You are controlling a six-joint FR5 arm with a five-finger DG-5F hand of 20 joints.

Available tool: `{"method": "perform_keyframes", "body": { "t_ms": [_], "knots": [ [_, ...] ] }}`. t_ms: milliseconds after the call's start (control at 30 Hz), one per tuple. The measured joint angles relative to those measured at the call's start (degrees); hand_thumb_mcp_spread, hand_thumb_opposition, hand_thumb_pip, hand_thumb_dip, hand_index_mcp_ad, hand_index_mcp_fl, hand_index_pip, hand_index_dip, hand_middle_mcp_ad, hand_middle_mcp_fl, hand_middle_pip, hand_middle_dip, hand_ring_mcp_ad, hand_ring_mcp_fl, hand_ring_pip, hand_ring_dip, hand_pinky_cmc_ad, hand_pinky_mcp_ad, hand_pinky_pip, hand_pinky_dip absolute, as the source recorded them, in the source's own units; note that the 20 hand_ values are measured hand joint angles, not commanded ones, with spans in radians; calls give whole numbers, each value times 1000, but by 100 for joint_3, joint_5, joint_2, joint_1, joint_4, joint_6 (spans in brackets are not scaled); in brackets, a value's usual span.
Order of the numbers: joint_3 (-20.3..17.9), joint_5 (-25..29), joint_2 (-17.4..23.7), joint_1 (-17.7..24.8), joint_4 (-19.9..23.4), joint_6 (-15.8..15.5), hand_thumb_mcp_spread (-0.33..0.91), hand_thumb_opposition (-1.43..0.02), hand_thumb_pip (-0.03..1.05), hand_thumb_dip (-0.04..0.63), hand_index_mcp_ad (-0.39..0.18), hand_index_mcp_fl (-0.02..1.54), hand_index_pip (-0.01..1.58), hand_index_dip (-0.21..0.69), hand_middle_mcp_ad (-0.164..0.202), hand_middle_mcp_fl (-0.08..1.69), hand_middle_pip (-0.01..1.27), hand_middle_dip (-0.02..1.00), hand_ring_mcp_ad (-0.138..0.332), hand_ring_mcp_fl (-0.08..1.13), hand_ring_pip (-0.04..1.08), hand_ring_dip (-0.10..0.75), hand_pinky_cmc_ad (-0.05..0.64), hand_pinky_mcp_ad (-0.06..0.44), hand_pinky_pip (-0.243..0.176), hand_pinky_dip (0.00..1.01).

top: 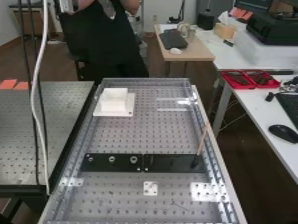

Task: Grab the drill bit and place it in the clear container

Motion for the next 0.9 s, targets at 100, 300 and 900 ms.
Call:
{"method": "perform_keyframes", "body": {
  "t_ms": [100, 300, 900],
  "knots": [
    [1, 109, 0, 21, 0, -1, 117, -956, 150, 12, 155, 110, 131, -119, 159, 70, 175, 26, 304, 199, 99, -101, 215, 265, -105, 152],
    [10, 131, -3, 46, 6, -5, 117, -988, 152, 12, 164, 110, 131, -120, 169, 72, 183, 26, 314, 211, 99, -101, 215, 272, -105, 152],
    [-24, 323, -29, 130, 68, -37, 119, -1004, 152, 10, 168, 112, 131, -120, 182, 72, 185, 26, 318, 208, 101, -103, 211, 276, -112, 155]
  ]
}}
